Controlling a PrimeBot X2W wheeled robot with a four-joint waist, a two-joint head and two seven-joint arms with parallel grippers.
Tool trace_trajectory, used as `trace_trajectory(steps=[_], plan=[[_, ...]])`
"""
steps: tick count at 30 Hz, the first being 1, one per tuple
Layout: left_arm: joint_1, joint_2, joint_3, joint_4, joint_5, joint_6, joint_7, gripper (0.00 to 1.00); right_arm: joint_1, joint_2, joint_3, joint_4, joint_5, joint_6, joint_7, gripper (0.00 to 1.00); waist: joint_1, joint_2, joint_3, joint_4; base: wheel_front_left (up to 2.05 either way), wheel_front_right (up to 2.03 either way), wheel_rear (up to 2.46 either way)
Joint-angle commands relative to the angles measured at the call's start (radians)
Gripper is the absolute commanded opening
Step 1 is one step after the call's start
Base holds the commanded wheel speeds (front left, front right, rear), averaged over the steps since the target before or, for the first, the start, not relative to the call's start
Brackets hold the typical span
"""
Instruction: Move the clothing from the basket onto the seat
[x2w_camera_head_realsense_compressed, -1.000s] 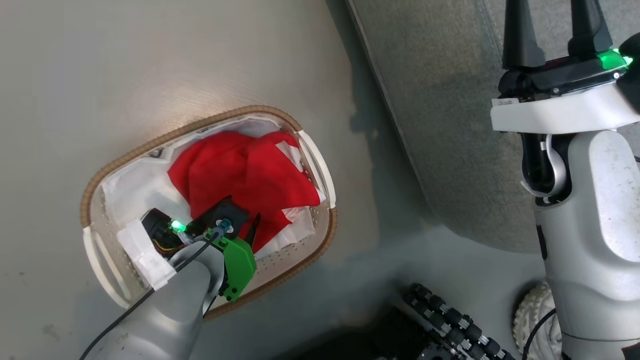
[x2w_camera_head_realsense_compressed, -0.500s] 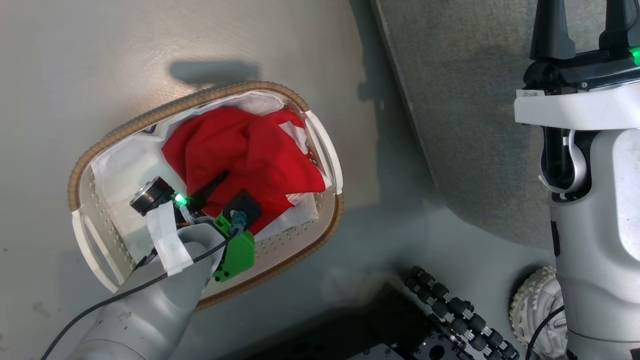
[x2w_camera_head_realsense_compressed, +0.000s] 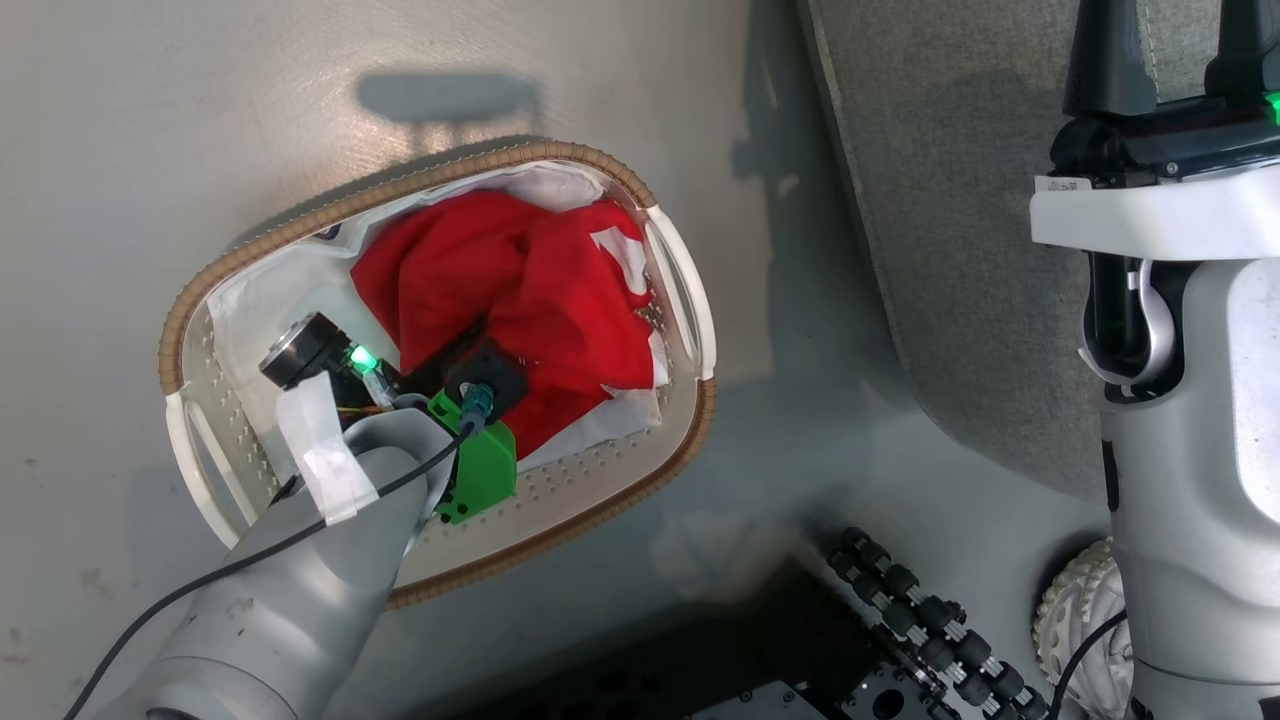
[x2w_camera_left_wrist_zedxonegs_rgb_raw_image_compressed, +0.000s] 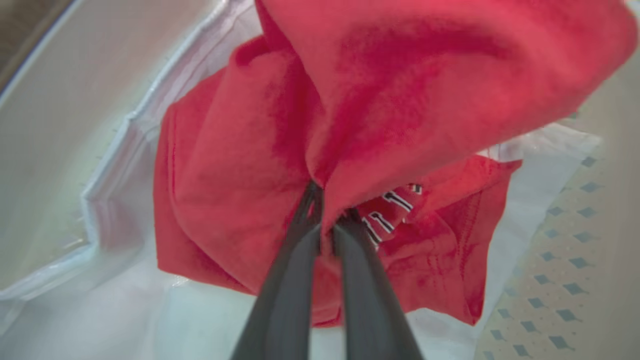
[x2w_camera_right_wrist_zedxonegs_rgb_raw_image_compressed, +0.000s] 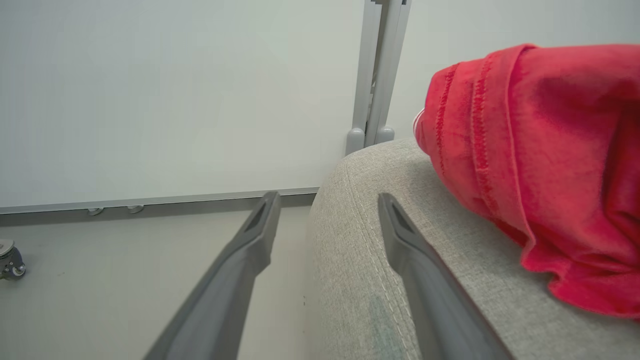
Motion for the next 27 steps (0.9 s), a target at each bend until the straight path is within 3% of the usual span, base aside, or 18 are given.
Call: trace_trajectory(steps=[1,6,15,27], plan=[[-0.018,0.01,0.015,-0.007,-0.013,-0.002,-0.001,0.0,-0.005,-0.001,0.002,0.003,0.0,-0.001,-0.002,1.0,-0.0001,0.0053,-0.003,-0.002,0.0,0.0,0.0],[0.014,0.024,0.057,-0.069,-0.043,0.008,-0.001,0.0,-0.028,0.001,0.022,0.02,0.013,-0.001,-0.002,1.0,-0.0001,0.0053,-0.026,-0.015,0.0,0.0,0.0],[0.123,0.016,0.153,-0.222,-0.083,0.013,-0.001,0.0,0.014,0.001,0.074,0.091,0.019,-0.001,-0.002,1.0,-0.0001,0.0053,-0.185,0.024,0.0,0.0,0.0],[0.299,-0.02,0.282,-0.456,-0.059,-0.019,-0.001,0.0,0.129,-0.001,0.107,0.191,0.008,-0.001,-0.002,1.0,-0.0001,0.0053,-0.427,0.147,0.0,0.0,0.0]])
